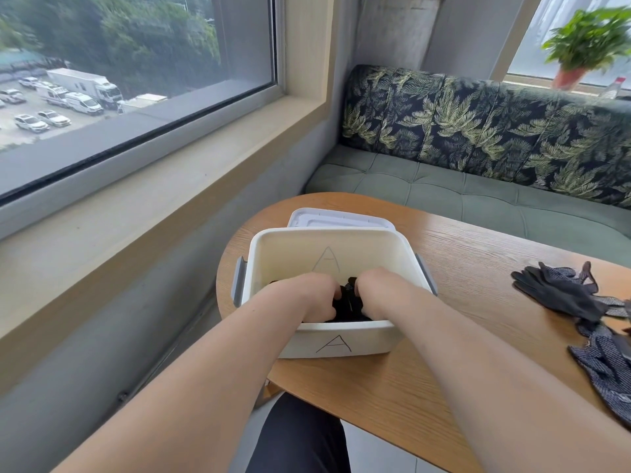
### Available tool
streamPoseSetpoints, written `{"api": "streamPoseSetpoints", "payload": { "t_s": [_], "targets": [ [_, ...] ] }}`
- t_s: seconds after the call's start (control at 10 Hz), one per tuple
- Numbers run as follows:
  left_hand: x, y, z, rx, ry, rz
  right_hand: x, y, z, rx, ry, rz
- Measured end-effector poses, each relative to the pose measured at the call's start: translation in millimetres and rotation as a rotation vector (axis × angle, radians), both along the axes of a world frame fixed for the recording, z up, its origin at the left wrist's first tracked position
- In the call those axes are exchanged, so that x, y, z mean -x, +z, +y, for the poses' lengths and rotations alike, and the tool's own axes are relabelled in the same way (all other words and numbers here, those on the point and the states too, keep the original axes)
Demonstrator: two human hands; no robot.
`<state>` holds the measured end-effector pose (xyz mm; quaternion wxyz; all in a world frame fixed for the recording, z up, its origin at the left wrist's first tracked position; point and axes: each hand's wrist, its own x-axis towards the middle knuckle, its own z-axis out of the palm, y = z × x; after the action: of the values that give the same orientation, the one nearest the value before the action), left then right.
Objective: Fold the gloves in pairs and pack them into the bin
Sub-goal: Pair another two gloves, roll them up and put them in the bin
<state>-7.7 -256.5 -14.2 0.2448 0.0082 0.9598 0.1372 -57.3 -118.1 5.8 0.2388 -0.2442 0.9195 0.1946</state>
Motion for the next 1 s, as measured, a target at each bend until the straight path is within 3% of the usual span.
{"api": "streamPoseSetpoints", "payload": {
  "t_s": [0.4, 0.6, 0.7, 0.8, 1.0],
  "targets": [
    [3, 2, 0, -0.005, 0.007, -0.02, -2, 2, -9, -0.111, 0.048, -0.031],
    [-4, 22, 1, -0.038, 0.063, 0.122, -7, 30, -7, -0.082, 0.052, 0.024],
    [-6, 36, -1, -0.064, 0.093, 0.166, -6, 38, 9, 0.091, 0.133, 0.117],
    [-7, 49, -4, -0.077, 0.109, 0.189, -6, 45, 25, 0.352, 0.029, 0.191],
    [-9, 77, 17, -0.05, 0.073, 0.263, -11, 63, 47, 0.494, -0.004, 0.366]
  ]
}}
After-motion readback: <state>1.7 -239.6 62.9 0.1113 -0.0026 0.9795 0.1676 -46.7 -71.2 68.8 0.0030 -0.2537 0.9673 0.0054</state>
